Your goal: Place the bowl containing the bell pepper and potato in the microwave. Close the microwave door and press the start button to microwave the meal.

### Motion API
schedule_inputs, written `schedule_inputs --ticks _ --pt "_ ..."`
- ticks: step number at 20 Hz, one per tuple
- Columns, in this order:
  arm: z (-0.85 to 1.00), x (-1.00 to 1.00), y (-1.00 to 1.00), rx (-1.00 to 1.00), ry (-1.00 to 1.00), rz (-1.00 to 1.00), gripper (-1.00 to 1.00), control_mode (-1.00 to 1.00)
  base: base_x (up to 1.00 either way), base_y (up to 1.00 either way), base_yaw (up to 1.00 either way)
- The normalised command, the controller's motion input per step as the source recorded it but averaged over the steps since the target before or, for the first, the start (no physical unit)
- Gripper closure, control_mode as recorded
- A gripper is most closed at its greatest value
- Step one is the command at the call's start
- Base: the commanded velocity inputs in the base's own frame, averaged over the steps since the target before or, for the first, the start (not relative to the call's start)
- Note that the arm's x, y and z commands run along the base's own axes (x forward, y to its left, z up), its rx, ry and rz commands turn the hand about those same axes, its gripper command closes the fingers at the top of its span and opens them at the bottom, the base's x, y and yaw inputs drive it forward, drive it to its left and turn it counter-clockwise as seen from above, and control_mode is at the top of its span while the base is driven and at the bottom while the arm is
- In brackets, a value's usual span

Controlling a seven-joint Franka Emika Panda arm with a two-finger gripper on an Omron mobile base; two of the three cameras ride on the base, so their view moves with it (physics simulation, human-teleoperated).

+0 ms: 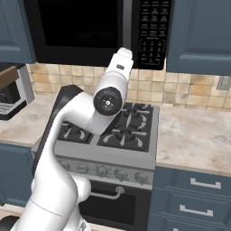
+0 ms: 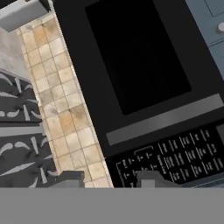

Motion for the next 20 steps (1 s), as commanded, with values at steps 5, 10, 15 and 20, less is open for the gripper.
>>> schedule_inputs --ticks 5,10,15,20 --pt "0.00 0.11 0.00 0.01 0.00 0.04 1.00 -1.00 0.00 0.00 0.00" --pt "0.00 0.20 0.00 0.02 0.00 0.03 1.00 -1.00 0.00 0.00 0.00" --pt "0.00 0.18 0.00 0.04 0.00 0.01 1.00 -1.00 0.00 0.00 0.00" --pt "0.00 0.15 -0.01 0.03 0.00 0.00 1.00 -1.00 0.00 0.00 0.00"
